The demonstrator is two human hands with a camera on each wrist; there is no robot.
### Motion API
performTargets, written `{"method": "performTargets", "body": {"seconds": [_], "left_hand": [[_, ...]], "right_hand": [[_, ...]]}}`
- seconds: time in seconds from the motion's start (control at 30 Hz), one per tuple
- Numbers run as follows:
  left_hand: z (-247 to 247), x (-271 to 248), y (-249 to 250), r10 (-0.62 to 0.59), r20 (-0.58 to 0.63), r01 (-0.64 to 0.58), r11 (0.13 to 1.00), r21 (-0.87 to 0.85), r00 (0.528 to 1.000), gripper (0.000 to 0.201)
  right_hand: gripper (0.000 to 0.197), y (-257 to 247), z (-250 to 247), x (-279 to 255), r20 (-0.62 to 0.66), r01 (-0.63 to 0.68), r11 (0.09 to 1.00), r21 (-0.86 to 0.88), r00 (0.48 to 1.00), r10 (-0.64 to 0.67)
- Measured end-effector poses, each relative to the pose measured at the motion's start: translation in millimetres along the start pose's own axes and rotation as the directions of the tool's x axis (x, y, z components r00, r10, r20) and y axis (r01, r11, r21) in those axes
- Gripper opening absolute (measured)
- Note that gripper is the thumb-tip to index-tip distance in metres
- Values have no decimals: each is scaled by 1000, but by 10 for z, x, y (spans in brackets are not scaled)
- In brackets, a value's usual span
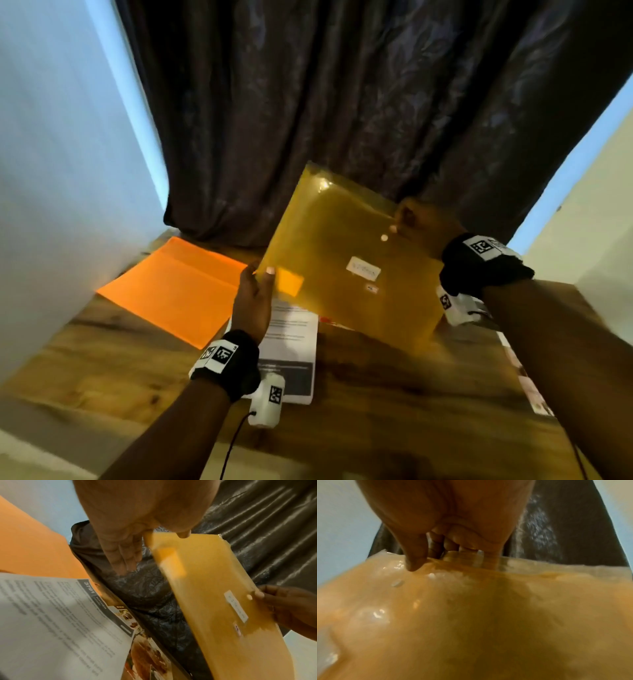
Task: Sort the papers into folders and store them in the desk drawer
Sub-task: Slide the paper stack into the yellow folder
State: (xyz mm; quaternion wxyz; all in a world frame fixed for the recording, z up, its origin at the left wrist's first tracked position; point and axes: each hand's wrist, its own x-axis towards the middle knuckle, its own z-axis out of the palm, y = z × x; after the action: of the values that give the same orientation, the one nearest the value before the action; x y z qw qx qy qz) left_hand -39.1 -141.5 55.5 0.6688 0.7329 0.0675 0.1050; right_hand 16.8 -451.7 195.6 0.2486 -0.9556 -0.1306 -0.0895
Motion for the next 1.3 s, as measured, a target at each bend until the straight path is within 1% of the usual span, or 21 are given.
{"method": "performTargets", "body": {"seconds": [0.07,0.13,0.17,0.23,0.3,0.37,0.43,0.53,0.6,0.63,0.7,0.73,0.8,0.87,0.93,0.97,1.0,1.07,1.13,1.2,1.3], "left_hand": [[-110,-37,-37,-82,38,86,990,-114,996,73],[-210,-51,-47,-175,30,177,949,-259,984,82],[-279,-45,-38,-209,17,203,924,-324,978,88],[-401,-13,-93,-243,-17,219,899,-380,970,98],[-505,18,-151,-282,-30,250,890,-381,959,100],[-547,30,-216,-308,21,298,896,-330,951,96],[-564,56,-284,-316,76,325,912,-249,946,86],[-672,156,-389,-318,98,328,936,-127,943,75],[-828,277,-461,-330,54,332,943,-26,942,75],[-928,336,-496,-343,21,343,939,11,939,75],[-1184,475,-600,-367,-71,371,927,61,928,70],[-1294,523,-641,-373,-106,381,921,79,922,66],[-1521,602,-729,-380,-161,401,907,126,911,60],[-1733,622,-801,-390,-203,426,888,176,898,57],[-1986,633,-889,-376,-256,435,869,235,890,58],[-2124,645,-927,-363,-277,435,858,273,890,58],[-2255,662,-965,-350,-292,434,845,312,890,59],[-2449,695,-981,-337,-307,437,822,365,890,57],[-2641,732,-983,-320,-315,433,803,409,893,56],[-2800,758,-1015,-305,-316,424,791,441,899,55],[-2979,791,-1048,-299,-315,424,763,487,901,54]], "right_hand": [[18,-82,216,62,-50,-84,991,104,995,90],[16,-143,497,97,-31,-135,982,133,990,140],[14,-189,638,115,-16,-146,977,153,989,150],[14,-247,875,168,4,-180,970,164,983,182],[15,-260,1064,276,21,-223,954,200,975,223],[17,-259,1222,373,29,-280,922,266,959,282],[26,-296,1439,466,55,-355,877,323,933,356],[41,-457,1852,525,121,-432,787,441,897,425],[49,-577,2167,590,154,-408,768,494,910,385],[49,-638,2303,620,184,-403,764,504,914,361],[39,-752,2552,709,266,-444,714,542,896,355],[35,-792,2631,726,273,-449,702,553,894,356],[26,-905,2798,805,294,-426,739,522,903,313],[25,-1046,2936,853,367,-404,768,497,900,236],[18,-1251,3031,859,467,-413,713,567,874,134],[16,-1328,3111,881,482,-416,680,604,870,104],[15,-1412,3168,901,483,-412,665,622,871,88],[11,-1531,3306,929,489,-393,696,601,870,69],[6,-1712,3405,949,536,-439,688,577,840,87],[8,-1853,3484,952,566,-473,674,568,819,97],[6,-2014,3565,929,587,-491,664,564,804,95]]}}
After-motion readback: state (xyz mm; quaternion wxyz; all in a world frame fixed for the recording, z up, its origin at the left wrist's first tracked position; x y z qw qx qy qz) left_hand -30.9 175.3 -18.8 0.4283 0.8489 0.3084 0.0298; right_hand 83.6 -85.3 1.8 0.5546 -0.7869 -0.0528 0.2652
